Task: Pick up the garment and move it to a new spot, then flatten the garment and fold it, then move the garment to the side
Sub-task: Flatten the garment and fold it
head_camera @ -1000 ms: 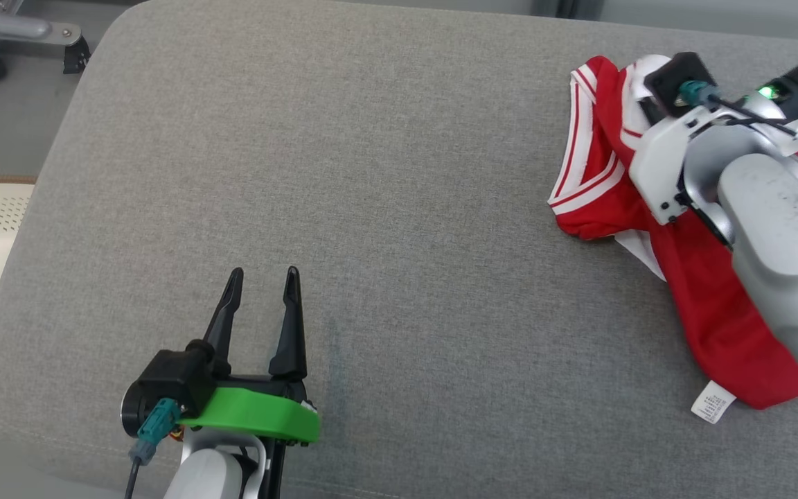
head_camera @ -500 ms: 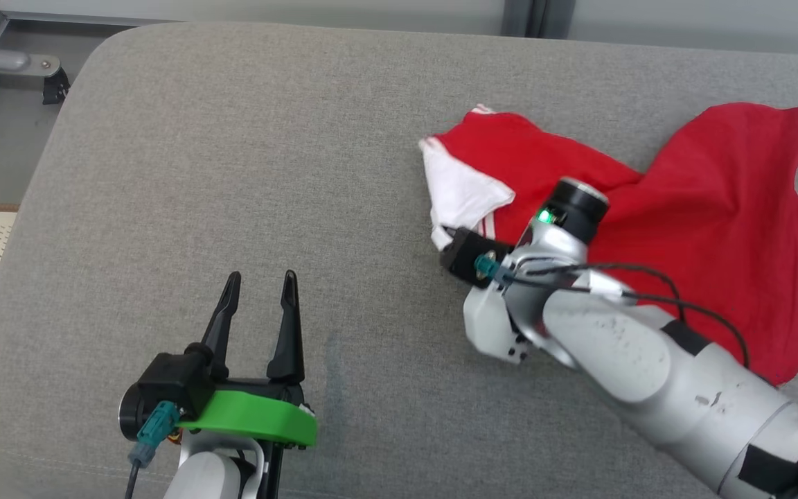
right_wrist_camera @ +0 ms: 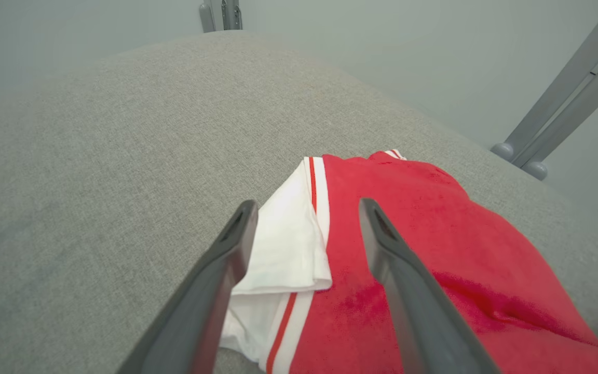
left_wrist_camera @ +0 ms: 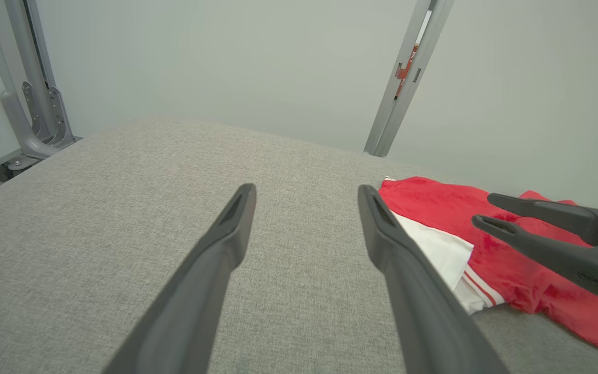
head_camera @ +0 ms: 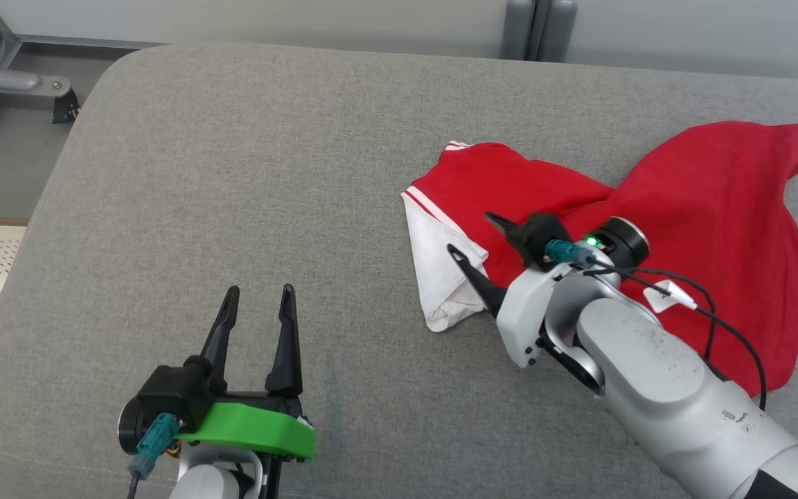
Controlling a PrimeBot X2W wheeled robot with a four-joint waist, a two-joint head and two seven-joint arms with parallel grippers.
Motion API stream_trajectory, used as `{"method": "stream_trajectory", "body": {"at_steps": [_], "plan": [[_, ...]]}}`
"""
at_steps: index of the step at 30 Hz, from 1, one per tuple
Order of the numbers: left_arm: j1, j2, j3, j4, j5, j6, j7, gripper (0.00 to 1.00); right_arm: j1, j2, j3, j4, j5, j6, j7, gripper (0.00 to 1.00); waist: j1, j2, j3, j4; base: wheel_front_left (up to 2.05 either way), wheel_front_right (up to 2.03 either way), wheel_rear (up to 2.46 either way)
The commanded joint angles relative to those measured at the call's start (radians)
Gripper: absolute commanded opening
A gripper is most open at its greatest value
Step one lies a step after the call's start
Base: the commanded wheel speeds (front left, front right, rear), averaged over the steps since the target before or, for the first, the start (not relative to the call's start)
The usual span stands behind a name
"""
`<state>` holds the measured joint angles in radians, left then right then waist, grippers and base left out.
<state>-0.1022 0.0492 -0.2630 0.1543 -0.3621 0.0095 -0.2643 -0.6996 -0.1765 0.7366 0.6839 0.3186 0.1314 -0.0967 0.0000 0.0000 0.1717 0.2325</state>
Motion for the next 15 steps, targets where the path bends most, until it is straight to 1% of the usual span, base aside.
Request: {"method": "stream_trajectory", "body": {"at_steps": [1,3,7,8,9,11,12,15], "plan": [[0.011,0.003,-0.003,-0.003,0.006,0.001,0.000,1.00,0.030,0.008,-0.029,0.024,0.021,-0.002,0.013,1.00,0.0000,0.0000,0.003,0.004,0.00,0.00,0.00],[0.009,0.003,-0.009,-0.003,0.005,-0.002,0.000,1.00,0.024,0.015,-0.063,0.056,0.011,-0.002,0.025,1.00,0.0000,0.0000,0.008,0.011,0.00,0.00,0.00],[0.002,0.003,-0.014,-0.001,0.003,-0.005,0.000,1.00,0.027,0.040,-0.099,0.122,0.007,-0.002,0.033,1.00,0.0000,0.0000,0.017,0.025,0.00,0.00,0.00],[0.001,0.003,-0.015,0.000,0.003,-0.004,0.000,1.00,0.026,0.045,-0.101,0.134,0.004,-0.002,0.031,0.92,0.0000,0.0000,0.018,0.028,0.00,0.00,0.00],[-0.001,0.003,-0.014,0.000,0.001,-0.002,0.000,1.00,0.025,0.052,-0.103,0.148,0.002,-0.002,0.031,0.49,0.0000,0.0000,0.019,0.032,0.00,0.00,0.00],[-0.002,0.003,-0.013,0.001,0.000,-0.001,0.000,1.00,0.024,0.063,-0.105,0.170,0.003,-0.002,0.037,0.13,0.0000,0.0000,0.020,0.036,0.00,0.00,0.00],[-0.003,0.003,-0.011,0.001,-0.001,-0.001,0.000,1.00,0.022,0.068,-0.106,0.177,0.002,-0.002,0.037,0.00,0.0000,0.0000,0.020,0.037,0.00,0.00,0.00],[-0.005,0.003,-0.010,0.003,-0.002,0.000,0.000,1.00,0.005,0.081,-0.110,0.192,-0.006,-0.002,0.018,0.00,0.0000,0.0000,0.018,0.040,0.00,0.00,0.00]]}}
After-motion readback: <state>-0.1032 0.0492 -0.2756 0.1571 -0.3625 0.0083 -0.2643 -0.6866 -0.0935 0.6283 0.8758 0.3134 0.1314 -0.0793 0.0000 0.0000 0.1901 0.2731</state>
